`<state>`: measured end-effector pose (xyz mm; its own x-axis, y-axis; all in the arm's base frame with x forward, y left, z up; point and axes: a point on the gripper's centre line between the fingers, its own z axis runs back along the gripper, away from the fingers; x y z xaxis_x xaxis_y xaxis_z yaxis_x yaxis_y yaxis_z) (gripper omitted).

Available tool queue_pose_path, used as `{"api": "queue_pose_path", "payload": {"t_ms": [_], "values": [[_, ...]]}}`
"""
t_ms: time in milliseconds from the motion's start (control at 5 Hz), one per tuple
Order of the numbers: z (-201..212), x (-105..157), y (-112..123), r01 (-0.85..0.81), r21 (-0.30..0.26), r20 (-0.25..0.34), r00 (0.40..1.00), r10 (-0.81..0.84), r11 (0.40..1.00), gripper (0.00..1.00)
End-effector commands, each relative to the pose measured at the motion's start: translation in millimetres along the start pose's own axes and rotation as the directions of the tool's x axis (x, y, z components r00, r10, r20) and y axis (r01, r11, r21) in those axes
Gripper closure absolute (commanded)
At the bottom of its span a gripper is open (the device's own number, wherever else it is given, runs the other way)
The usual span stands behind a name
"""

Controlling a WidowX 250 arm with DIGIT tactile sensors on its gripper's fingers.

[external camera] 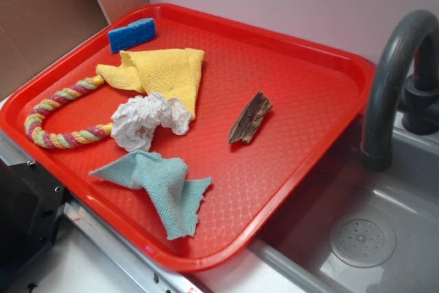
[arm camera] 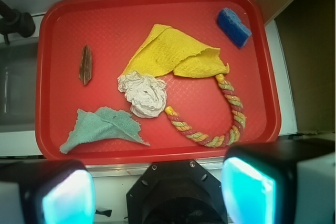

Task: Grab the wood chip.

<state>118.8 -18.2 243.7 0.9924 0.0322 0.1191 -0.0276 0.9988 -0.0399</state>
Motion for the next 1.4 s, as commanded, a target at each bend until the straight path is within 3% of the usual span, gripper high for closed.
{"api": "queue_pose_path", "payload": {"t_ms": [0, 200, 400, 600, 800, 1000, 1200], "values": [[0, 0, 0, 0.000, 0.000, 0.000, 1.000, 0.000, 1.000, 0.00], [-8, 17, -18, 0.034, 0.041, 0.130, 0.991, -0.039, 0.999, 0.00], [-17, 37, -32, -0.017, 0.025, 0.148, 0.989, 0.013, 1.000, 0.00], [-30, 57, -63, 0.024, -0.015, 0.170, 0.985, -0.021, 1.000, 0.00], [-46, 74, -77, -0.004, -0.088, 0.129, 0.991, 0.015, 0.996, 0.00], [-82, 92, -99, -0.001, -0.192, 0.008, 1.000, 0.003, 0.981, 0.00], [-106, 99, -111, 0.018, -0.185, -0.010, 1.000, -0.020, 0.983, 0.00]]}}
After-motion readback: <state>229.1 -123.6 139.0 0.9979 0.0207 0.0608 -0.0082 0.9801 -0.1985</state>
